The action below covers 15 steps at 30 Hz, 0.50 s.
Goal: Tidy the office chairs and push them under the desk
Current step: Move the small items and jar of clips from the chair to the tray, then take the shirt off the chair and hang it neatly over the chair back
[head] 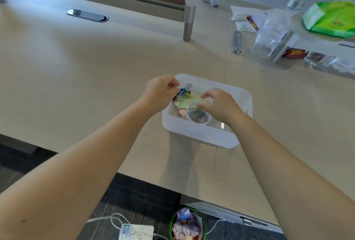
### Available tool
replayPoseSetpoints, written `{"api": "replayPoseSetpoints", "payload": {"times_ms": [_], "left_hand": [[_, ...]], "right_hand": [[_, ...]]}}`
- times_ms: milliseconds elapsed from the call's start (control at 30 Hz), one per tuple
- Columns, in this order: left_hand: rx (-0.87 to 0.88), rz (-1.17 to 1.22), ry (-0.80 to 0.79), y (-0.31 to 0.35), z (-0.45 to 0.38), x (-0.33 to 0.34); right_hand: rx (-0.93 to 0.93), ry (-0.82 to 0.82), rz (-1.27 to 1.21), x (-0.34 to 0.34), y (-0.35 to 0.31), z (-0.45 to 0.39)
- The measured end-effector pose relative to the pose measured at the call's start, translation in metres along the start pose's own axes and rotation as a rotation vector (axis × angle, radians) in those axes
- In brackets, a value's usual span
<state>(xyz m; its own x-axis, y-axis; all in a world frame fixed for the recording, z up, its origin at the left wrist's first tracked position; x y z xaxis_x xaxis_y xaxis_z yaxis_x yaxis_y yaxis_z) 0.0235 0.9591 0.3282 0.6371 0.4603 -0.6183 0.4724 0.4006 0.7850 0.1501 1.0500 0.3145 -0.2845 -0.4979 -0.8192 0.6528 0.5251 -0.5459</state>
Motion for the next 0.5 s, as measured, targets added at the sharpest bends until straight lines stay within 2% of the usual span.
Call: {"api": "replayPoseSetpoints", "payload": {"times_ms": [133, 233, 367, 500], "left_hand": [[0.017, 0.054, 0.063, 0.016, 0.018, -0.011], [0.032, 0.106, 0.15, 0.027, 0.042, -0.025], [0.018, 0.049, 0.273, 0.033, 0.098, -0.051], [-0.046, 0.056, 0.374, 0.024, 0.169, -0.074]], "right_hand": [[-0.07, 0.191, -0.149, -0.028, -0.017, 0.021], [-0.119, 0.246, -0.266, -0.041, -0.034, 0.043], [-0.195, 0.242, -0.398, -0.044, -0.056, 0.079], [-0.286, 0.131, -0.489, -0.028, -0.082, 0.122]]}}
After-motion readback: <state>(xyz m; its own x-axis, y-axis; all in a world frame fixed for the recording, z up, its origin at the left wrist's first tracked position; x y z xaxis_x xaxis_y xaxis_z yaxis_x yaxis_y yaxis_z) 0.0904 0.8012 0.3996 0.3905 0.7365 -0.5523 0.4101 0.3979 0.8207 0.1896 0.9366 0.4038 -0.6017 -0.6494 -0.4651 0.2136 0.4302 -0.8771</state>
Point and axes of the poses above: each hand's wrist, its own z-axis away from the middle knuckle, its own x-axis out of the palm, y = z × x, the point moved 5 cm from there along -z, towards the middle knuckle, and after that the axes turned 2 degrees about z, right-handed, at the moved point
